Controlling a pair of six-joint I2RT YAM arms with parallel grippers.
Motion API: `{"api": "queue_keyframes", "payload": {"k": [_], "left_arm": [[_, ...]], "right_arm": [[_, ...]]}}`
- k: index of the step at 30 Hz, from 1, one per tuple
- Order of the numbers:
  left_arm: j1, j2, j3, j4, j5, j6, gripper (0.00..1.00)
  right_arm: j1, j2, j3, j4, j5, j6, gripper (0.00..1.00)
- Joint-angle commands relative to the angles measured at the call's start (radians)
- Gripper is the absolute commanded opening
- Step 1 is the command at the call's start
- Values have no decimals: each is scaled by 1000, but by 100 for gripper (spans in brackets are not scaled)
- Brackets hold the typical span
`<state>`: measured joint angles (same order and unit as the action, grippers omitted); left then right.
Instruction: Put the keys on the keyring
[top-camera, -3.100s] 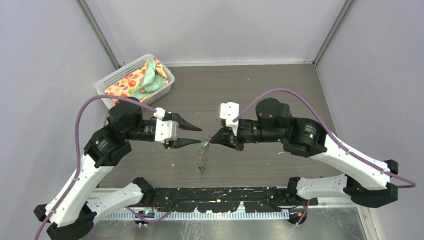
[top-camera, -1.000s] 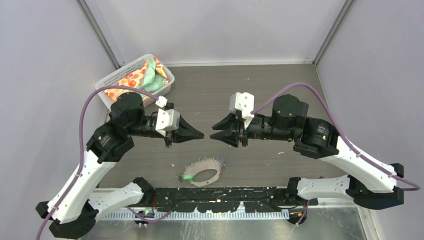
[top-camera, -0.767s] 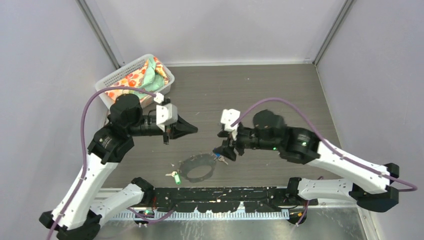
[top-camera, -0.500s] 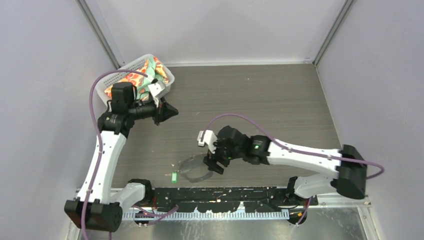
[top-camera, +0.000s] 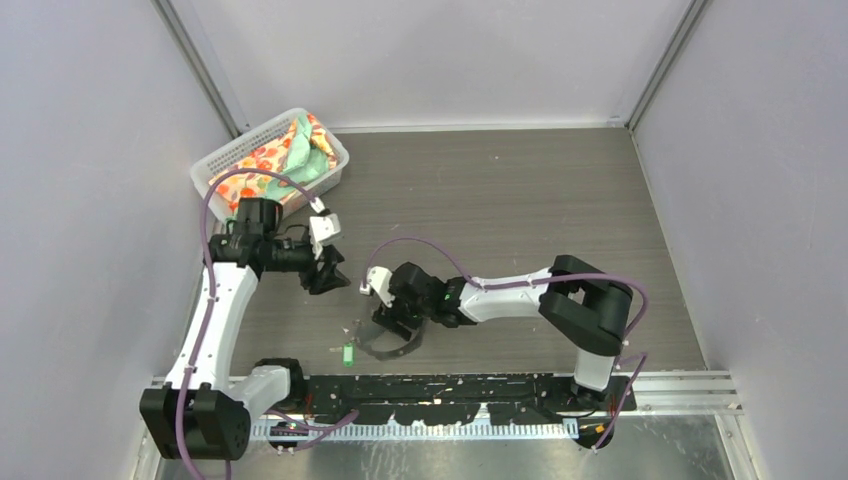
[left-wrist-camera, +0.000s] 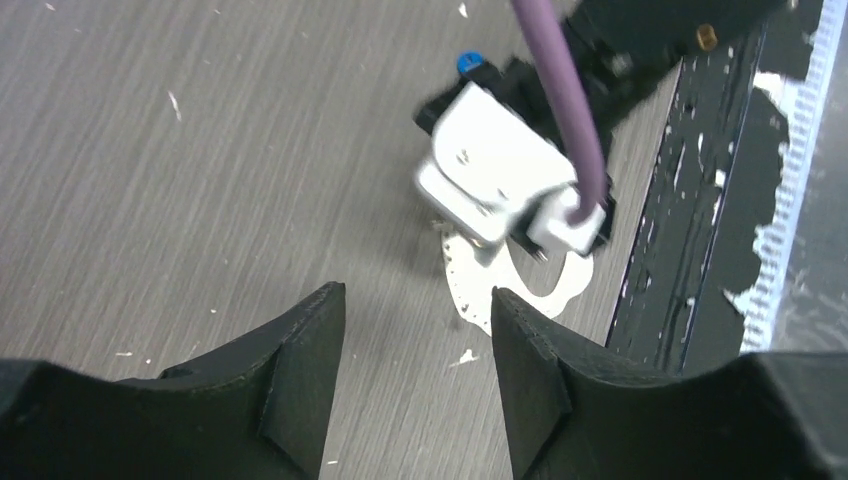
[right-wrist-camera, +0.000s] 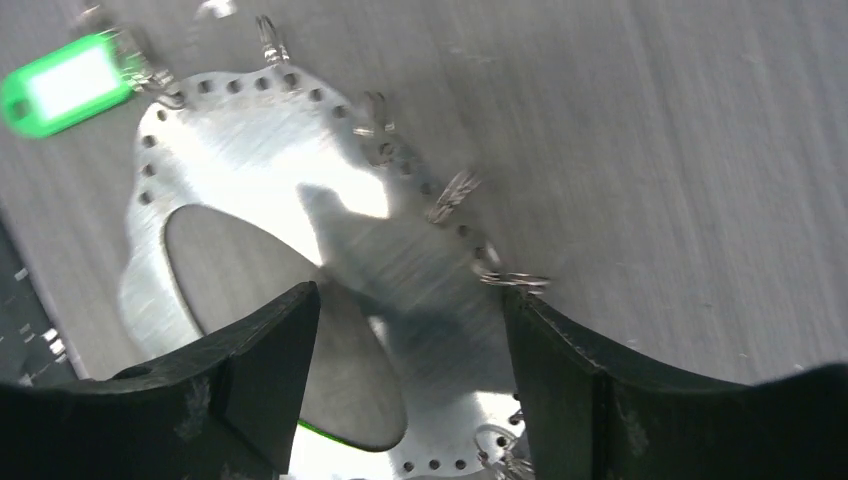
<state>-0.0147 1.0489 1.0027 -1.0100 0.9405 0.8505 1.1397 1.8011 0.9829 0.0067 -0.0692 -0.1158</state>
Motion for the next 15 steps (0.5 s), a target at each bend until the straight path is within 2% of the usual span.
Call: {"api": "queue_keyframes", "payload": {"k": [1,6,10,15], "left_arm": [[10,-15,-34,-85,-18,213,57],[10,-1,-59,-114,-30,340,60],[10,31,-41,-66,-58,292,63],[7,84,24,-49,-83,183,93]], "right_arm": [[-44,38,-42,20,190,61,71],[-127,-6,-128,14,325,113,71],[-220,-44,-139,-26,358,166,71],[-324,-72,-102,-64,350,176,73]]}}
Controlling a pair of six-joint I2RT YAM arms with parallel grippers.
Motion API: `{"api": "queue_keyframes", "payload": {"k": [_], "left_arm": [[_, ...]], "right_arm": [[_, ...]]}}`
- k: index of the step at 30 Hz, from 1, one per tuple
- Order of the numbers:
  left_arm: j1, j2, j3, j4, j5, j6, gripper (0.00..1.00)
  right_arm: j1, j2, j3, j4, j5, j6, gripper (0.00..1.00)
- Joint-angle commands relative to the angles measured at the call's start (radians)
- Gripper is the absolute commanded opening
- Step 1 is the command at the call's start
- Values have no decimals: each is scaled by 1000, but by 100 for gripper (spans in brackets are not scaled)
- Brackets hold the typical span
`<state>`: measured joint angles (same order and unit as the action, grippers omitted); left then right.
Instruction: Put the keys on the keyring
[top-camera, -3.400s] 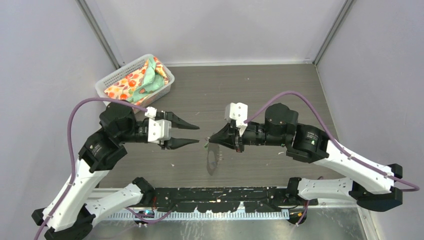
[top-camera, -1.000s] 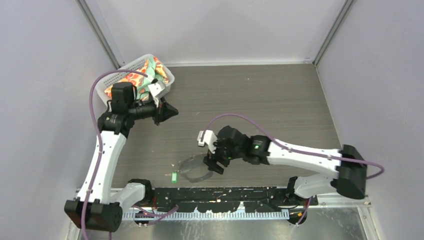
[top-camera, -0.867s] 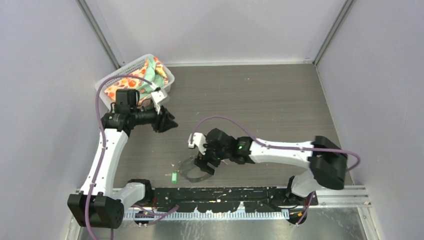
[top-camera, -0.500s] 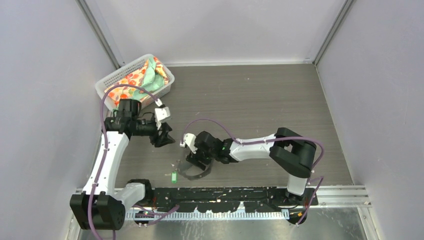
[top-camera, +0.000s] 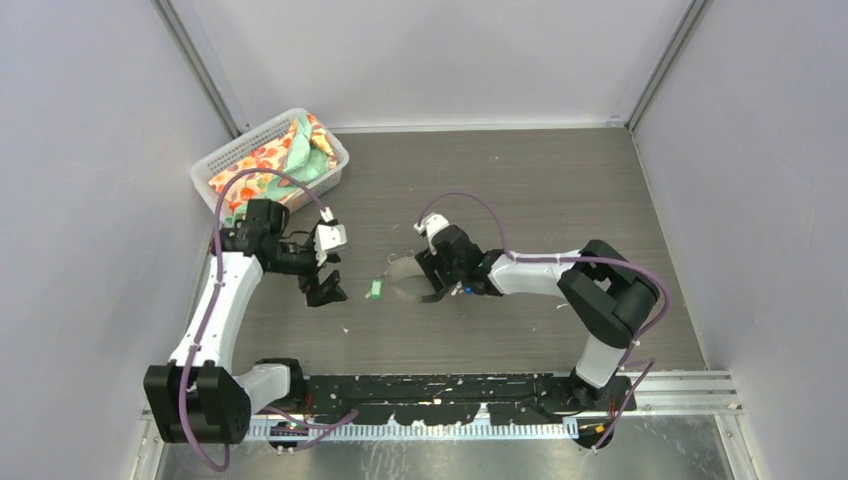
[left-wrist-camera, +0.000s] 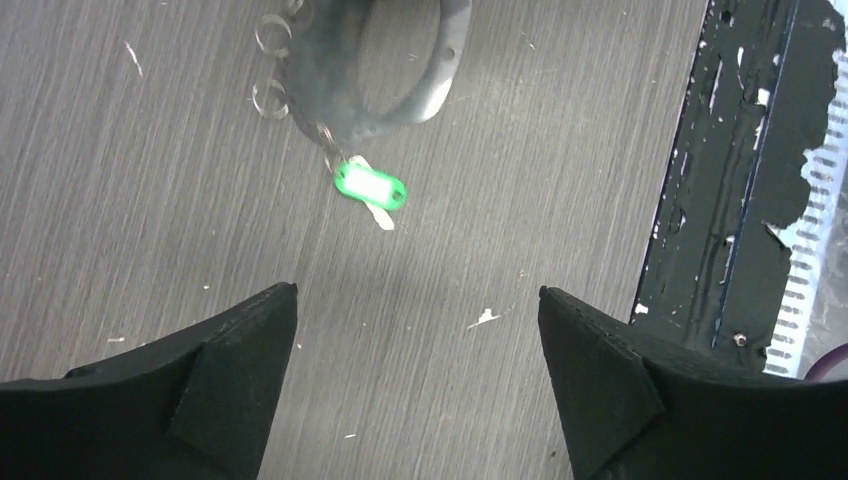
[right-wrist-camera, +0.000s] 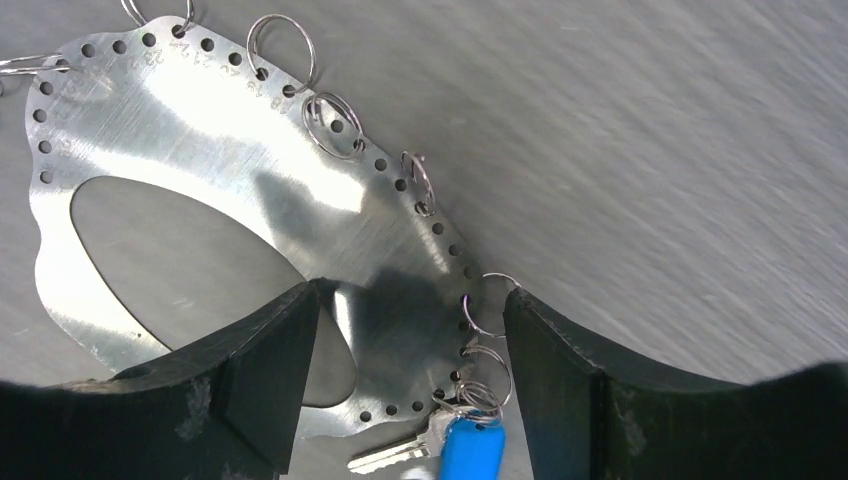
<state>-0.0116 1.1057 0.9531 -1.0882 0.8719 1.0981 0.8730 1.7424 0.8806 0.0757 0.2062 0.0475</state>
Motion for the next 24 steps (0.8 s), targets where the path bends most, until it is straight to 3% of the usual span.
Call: {"api": "queue_keyframes", "payload": {"k": [1,10,12,13,15,19,24], "left_arm": [[4,37,86,46,-26,-114,97],[2,173,287,171,-188,-559,100],[2,204,335,195,-220,-635,100],[2,215,346,228,-254,-691,100],[4,225,343,274,-293,-759,100],[7,151,111,560,-313,-870,100],[8,148,-213,916,-366,-912,100]], "right_arm": [[-87,-14,13,-148,66,12,73],[-151,-221,98,-241,-7,0,79],[-199,-332,76,-220,-44,48,86],[-236,-394,36,-192,-67,83,98],[-327,-517,-41,-127,-82,154,100],[-509,-711,-190,-9,92,181,100],[-712,-824,-356,145,328,154,100]]}}
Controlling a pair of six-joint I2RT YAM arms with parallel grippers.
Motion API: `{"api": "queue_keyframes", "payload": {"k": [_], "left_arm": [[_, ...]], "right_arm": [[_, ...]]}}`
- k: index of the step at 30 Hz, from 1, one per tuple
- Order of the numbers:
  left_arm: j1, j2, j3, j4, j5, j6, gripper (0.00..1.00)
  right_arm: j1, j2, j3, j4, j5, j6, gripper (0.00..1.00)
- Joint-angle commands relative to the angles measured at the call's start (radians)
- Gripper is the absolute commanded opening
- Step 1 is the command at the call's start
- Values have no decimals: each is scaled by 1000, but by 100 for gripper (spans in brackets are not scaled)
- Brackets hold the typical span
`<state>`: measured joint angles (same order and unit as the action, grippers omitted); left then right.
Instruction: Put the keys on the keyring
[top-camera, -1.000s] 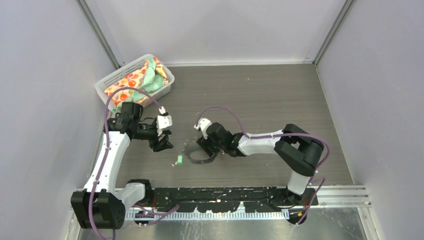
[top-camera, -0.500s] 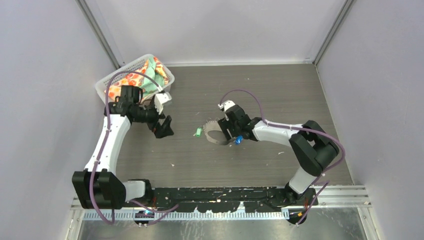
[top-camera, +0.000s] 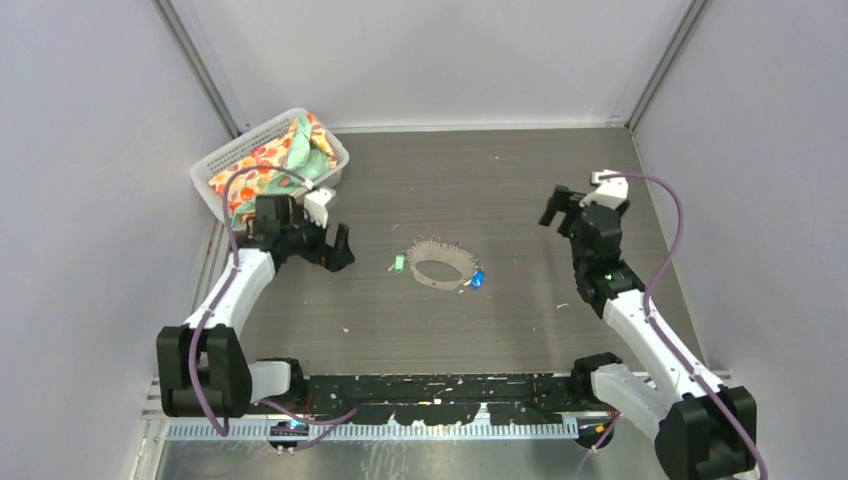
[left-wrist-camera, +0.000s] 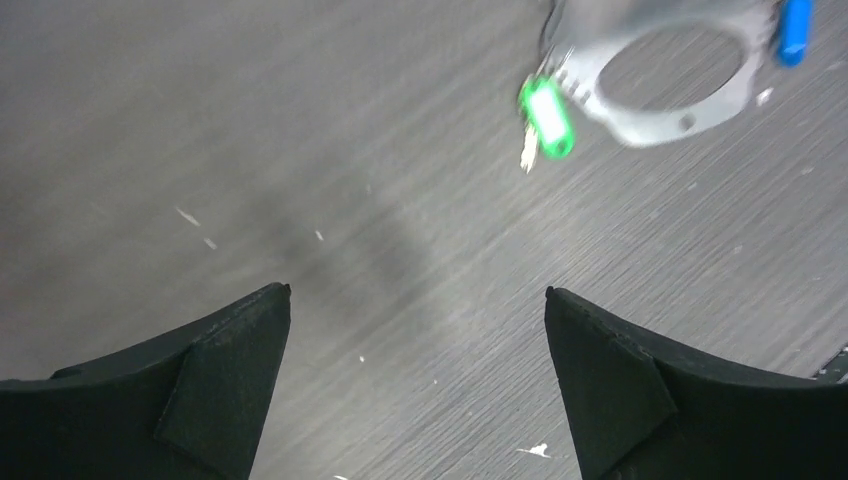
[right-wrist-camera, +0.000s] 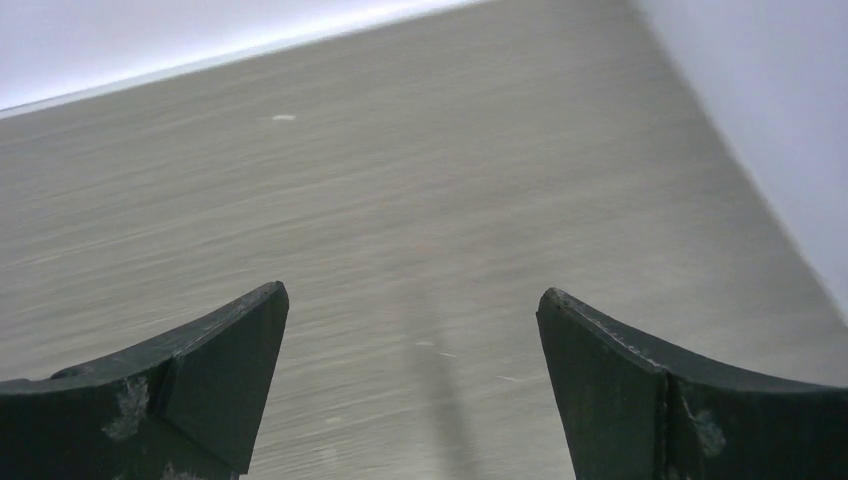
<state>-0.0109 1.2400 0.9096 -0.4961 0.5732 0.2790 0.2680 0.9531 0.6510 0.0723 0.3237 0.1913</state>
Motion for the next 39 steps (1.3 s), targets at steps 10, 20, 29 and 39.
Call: {"api": "queue_keyframes", "payload": {"k": [10,20,29,39], "left_arm": [[78,44,-563,1148,-89,-104,100],[84,274,-641,1565,-256,-266,100],[52,315,-549,1456,-337,-265,100],[51,309,-554,1457,-338,-266,100]], "right_arm": [[-349,184,-249,447,87,99,100],[-346,487,-354,875,12,64,100],[-311,603,-299,881,-34,-3,100],[-306,597,-307,889,-32,-8,100]]}}
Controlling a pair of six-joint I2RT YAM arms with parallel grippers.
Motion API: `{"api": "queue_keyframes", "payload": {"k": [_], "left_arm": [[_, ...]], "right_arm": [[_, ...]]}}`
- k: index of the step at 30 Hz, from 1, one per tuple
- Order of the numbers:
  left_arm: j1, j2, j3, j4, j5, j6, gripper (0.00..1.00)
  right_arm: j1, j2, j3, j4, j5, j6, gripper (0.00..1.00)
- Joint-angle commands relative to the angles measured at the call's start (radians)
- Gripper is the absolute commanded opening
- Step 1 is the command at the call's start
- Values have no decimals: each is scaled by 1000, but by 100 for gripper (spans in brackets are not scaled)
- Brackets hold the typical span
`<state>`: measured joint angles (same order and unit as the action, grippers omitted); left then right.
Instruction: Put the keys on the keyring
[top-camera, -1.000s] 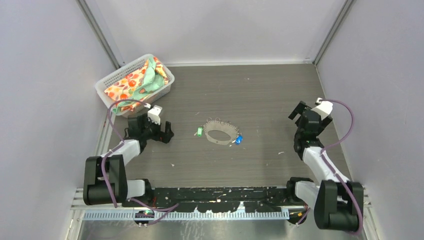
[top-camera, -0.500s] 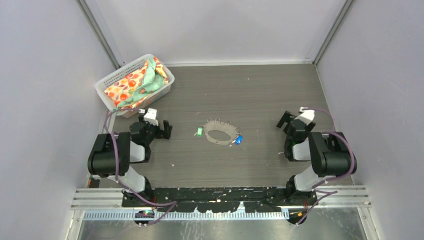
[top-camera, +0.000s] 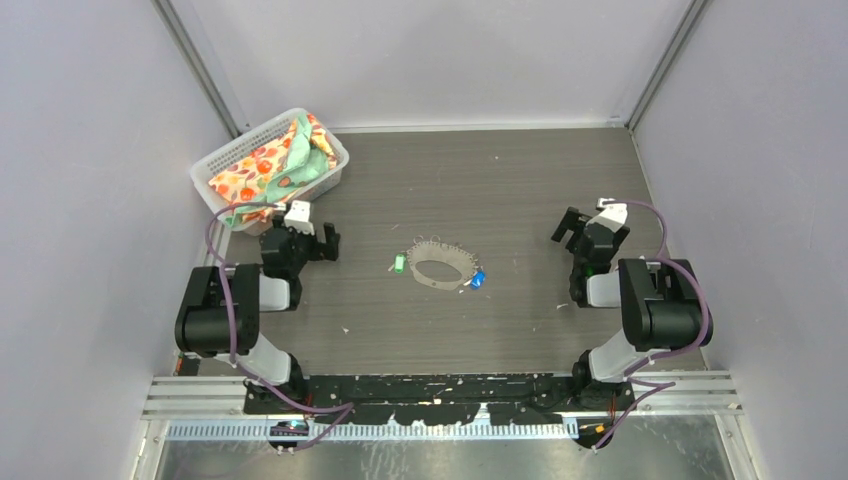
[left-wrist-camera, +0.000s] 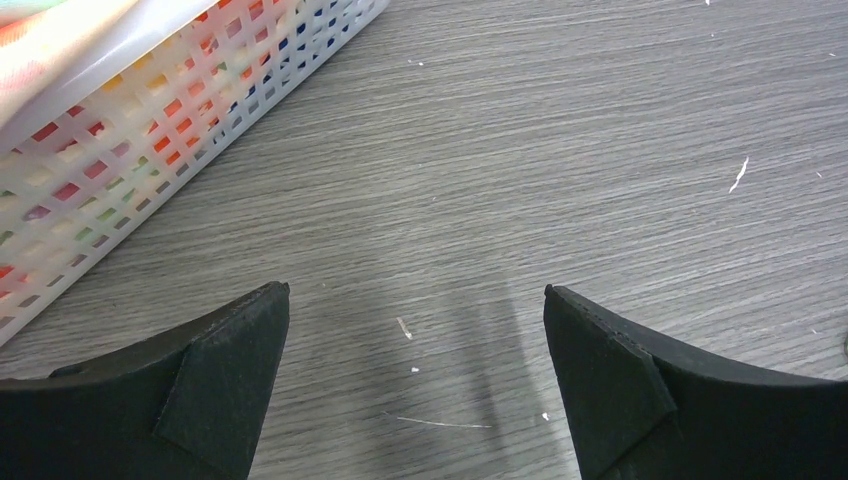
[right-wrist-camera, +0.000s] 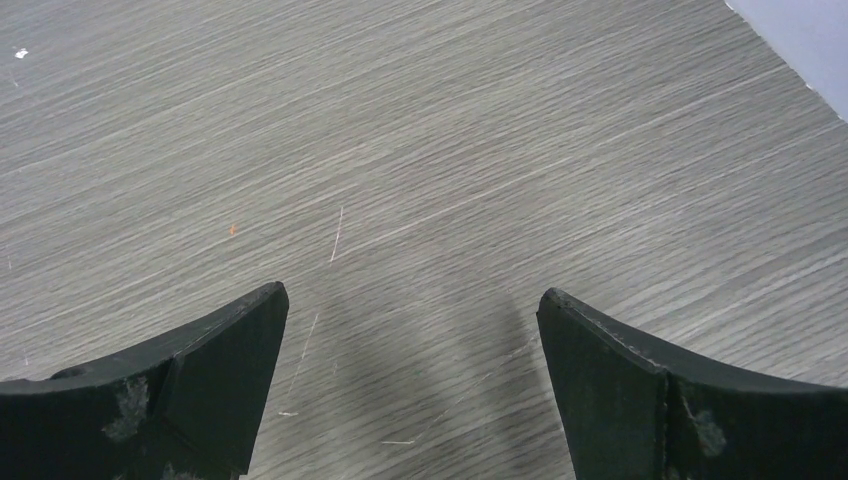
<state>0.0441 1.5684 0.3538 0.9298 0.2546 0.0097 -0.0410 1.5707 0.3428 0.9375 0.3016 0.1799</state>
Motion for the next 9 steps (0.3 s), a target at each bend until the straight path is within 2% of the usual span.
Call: {"api": "queue_keyframes", "payload": {"k": [1,9], "left_arm": [[-4,-18,3,30,-20,3,100],[-4,-18,6,24,-20,4,100]], "right_arm": [[3,-21,1,27,-10,4,100],[3,-21,1,27,-10,5,100]]}}
